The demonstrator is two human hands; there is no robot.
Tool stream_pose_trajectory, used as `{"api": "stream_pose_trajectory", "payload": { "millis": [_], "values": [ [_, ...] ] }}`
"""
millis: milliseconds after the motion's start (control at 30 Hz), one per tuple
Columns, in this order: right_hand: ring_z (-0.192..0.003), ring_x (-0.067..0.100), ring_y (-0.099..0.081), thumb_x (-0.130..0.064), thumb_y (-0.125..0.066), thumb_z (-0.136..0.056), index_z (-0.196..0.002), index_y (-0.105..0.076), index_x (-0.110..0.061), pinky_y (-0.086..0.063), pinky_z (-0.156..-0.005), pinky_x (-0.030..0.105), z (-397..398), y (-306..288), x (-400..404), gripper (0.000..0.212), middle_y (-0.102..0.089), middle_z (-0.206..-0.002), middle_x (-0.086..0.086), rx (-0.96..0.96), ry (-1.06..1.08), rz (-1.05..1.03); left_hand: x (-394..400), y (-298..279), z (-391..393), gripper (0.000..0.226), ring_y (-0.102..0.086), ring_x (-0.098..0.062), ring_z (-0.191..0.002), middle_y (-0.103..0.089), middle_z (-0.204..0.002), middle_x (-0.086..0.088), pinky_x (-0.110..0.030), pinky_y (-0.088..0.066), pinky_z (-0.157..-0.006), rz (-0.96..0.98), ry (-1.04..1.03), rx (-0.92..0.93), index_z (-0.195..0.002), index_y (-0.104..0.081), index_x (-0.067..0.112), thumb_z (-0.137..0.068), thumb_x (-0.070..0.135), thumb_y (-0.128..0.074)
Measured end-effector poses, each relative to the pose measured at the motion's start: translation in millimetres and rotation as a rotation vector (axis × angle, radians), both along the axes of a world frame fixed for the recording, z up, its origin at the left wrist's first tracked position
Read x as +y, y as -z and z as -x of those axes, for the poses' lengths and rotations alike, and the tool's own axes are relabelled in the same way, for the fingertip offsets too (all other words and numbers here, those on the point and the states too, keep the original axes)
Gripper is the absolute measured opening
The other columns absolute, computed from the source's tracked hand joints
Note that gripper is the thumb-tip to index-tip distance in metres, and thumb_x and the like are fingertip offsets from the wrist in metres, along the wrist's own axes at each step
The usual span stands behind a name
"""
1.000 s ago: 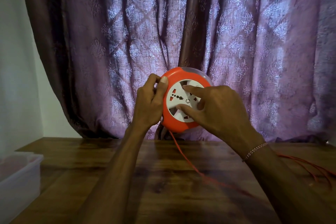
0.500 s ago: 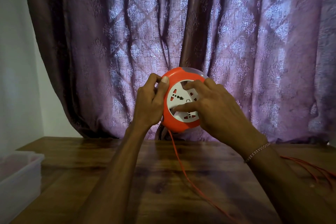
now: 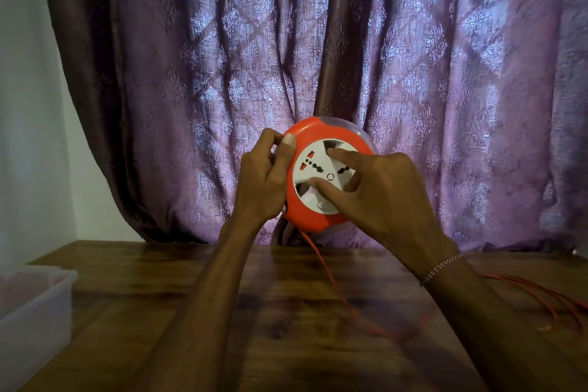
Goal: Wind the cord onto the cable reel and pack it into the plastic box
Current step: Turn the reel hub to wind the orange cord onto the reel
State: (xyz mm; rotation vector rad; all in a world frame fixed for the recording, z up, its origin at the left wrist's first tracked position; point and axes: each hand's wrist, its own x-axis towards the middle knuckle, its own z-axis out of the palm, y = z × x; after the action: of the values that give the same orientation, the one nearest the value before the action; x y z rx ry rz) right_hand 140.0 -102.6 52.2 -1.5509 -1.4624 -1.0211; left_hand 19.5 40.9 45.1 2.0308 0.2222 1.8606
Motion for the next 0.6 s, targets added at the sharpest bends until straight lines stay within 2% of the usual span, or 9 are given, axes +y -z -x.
{"api": "stream_pose_trajectory", "payload": {
  "millis": [100, 167, 267, 334, 400, 467, 534, 601],
  "values": [
    [-0.080, 0.030, -0.070, -0.063, -0.063, -0.080, -0.125, -0.066, -0.026, -0.056, -0.069, 0.041, 2, -1, -1, 0.058, -0.076, -0.083, 0.004, -0.055, 0.017, 0.001, 0, 0, 0, 0.027, -0.047, -0.004, -0.046, -0.058, -0.056, 0.007, -0.031, -0.037, -0.044, 0.008, -0.006, 0.004, -0.083, -0.049, 0.025, -0.105, 0.041, -0.045],
    [-0.087, 0.027, -0.068, -0.056, -0.065, -0.083, -0.122, -0.067, -0.022, -0.055, -0.071, 0.041, 1, -2, -4, 0.051, -0.074, -0.088, 0.001, -0.094, -0.007, 0.025, 0, 1, 0, 0.029, -0.048, -0.005, -0.047, -0.058, -0.057, 0.006, -0.035, -0.038, -0.044, 0.016, 0.004, 0.002, -0.082, -0.049, 0.026, -0.104, 0.044, -0.045],
    [-0.097, 0.027, -0.058, -0.026, -0.067, -0.087, -0.109, -0.072, -0.020, -0.052, -0.073, 0.040, -4, -5, -5, 0.023, -0.067, -0.103, 0.003, -0.193, -0.102, 0.031, 2, 0, 1, 0.031, -0.050, -0.011, -0.050, -0.058, -0.058, 0.003, -0.040, -0.040, -0.045, 0.024, 0.017, -0.006, -0.081, -0.049, 0.027, -0.102, 0.049, -0.044],
    [-0.104, 0.030, -0.053, -0.010, -0.060, -0.083, -0.102, -0.075, -0.025, -0.047, -0.075, 0.032, -9, -7, -5, 0.028, -0.062, -0.116, 0.007, -0.293, -0.117, 0.102, 2, 0, 1, 0.031, -0.048, -0.009, -0.050, -0.056, -0.057, 0.005, -0.041, -0.039, -0.046, 0.019, 0.010, -0.013, -0.080, -0.048, 0.028, -0.102, 0.050, -0.044],
    [-0.112, 0.032, -0.050, -0.007, -0.064, -0.075, -0.103, -0.075, -0.032, -0.039, -0.076, 0.029, -11, -8, -6, 0.039, -0.057, -0.125, 0.009, -0.343, -0.083, 0.184, 2, 0, 1, 0.031, -0.045, -0.008, -0.049, -0.055, -0.056, 0.007, -0.041, -0.038, -0.046, 0.018, -0.001, -0.014, -0.079, -0.047, 0.029, -0.101, 0.051, -0.044],
    [-0.116, 0.032, -0.047, -0.007, -0.068, -0.072, -0.110, -0.073, -0.039, -0.044, -0.078, 0.034, -8, -7, -5, 0.049, -0.054, -0.132, 0.008, -0.352, -0.027, 0.256, 3, 0, 1, 0.032, -0.046, -0.009, -0.048, -0.055, -0.055, 0.007, -0.039, -0.038, -0.045, 0.023, -0.004, -0.012, -0.079, -0.048, 0.028, -0.101, 0.051, -0.044],
    [-0.119, 0.033, -0.044, -0.014, -0.064, -0.074, -0.116, -0.069, -0.043, -0.048, -0.082, 0.042, -6, -6, -4, 0.051, -0.050, -0.136, 0.007, -0.352, 0.014, 0.298, 3, 0, 2, 0.032, -0.045, -0.006, -0.047, -0.055, -0.055, 0.008, -0.036, -0.037, -0.045, 0.022, -0.008, -0.010, -0.079, -0.047, 0.028, -0.101, 0.051, -0.043],
    [-0.119, 0.032, -0.044, -0.018, -0.063, -0.077, -0.117, -0.067, -0.046, -0.048, -0.082, 0.043, -5, -6, -4, 0.049, -0.049, -0.137, 0.006, -0.352, 0.052, 0.293, 3, 0, 2, 0.032, -0.044, -0.004, -0.045, -0.056, -0.055, 0.009, -0.033, -0.036, -0.044, 0.013, -0.006, -0.009, -0.080, -0.048, 0.027, -0.102, 0.050, -0.043]
  ]
}}
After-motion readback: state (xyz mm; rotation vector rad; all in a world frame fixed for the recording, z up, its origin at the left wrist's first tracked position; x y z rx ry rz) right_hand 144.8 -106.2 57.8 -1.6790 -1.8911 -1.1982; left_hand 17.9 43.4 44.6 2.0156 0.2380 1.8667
